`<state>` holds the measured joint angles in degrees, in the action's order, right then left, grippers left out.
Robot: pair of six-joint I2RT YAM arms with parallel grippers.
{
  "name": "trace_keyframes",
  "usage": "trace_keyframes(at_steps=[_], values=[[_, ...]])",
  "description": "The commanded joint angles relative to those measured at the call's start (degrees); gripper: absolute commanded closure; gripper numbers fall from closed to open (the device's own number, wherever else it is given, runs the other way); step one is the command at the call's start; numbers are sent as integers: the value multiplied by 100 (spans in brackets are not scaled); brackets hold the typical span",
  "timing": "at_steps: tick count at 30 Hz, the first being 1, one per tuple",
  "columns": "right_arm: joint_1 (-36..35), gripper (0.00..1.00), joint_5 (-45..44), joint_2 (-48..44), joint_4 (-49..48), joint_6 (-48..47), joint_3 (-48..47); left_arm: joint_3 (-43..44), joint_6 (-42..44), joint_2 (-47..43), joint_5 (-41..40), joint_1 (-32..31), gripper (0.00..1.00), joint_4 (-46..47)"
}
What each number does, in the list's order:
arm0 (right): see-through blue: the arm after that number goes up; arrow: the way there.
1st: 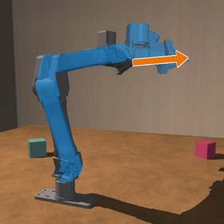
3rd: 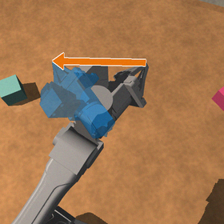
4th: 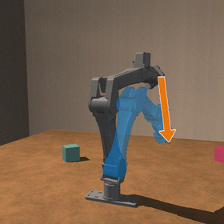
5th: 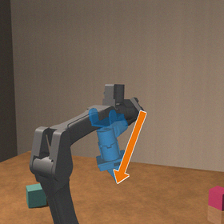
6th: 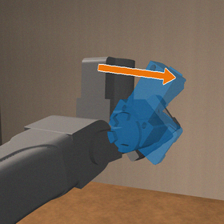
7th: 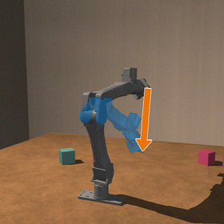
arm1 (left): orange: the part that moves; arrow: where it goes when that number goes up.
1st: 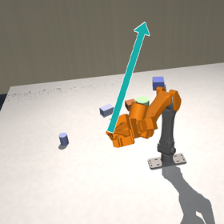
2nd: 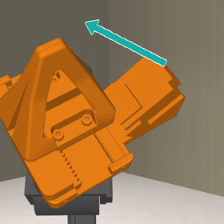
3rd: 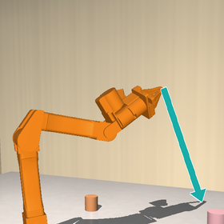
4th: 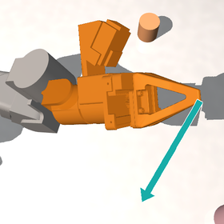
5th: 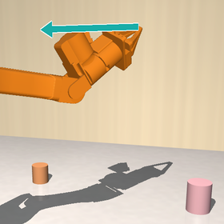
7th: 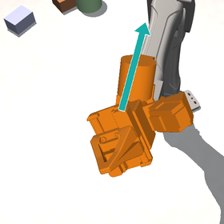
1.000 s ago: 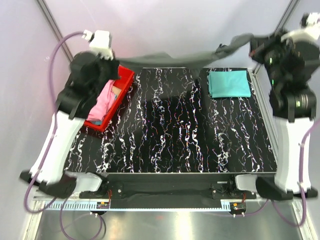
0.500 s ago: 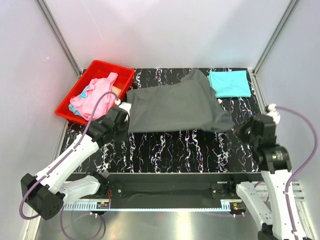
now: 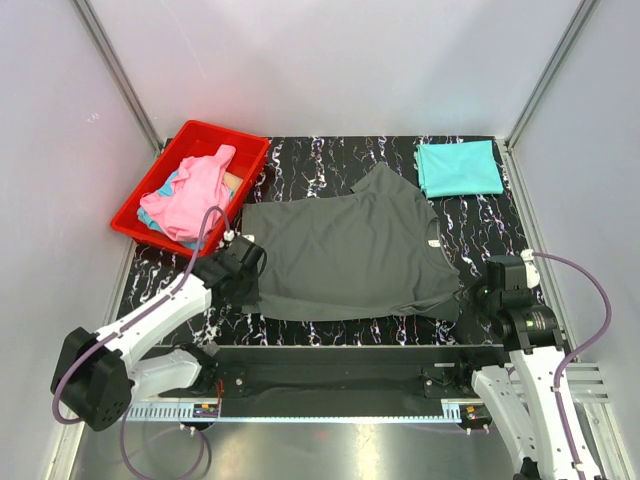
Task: Fold and stack the t-shirts
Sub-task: Flatten the tshirt out
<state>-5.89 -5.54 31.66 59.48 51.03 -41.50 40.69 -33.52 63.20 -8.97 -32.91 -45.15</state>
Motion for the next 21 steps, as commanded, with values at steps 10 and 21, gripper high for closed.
trace_keyframes(at_steps=[10, 21], values=[[18, 100, -815, -125, -69, 153, -288, 158, -982, -563, -1422, -14, 100, -345], [18, 100, -650, -212, -95, 57, -465, 546, -111, -1, -764, -14, 65, -381]])
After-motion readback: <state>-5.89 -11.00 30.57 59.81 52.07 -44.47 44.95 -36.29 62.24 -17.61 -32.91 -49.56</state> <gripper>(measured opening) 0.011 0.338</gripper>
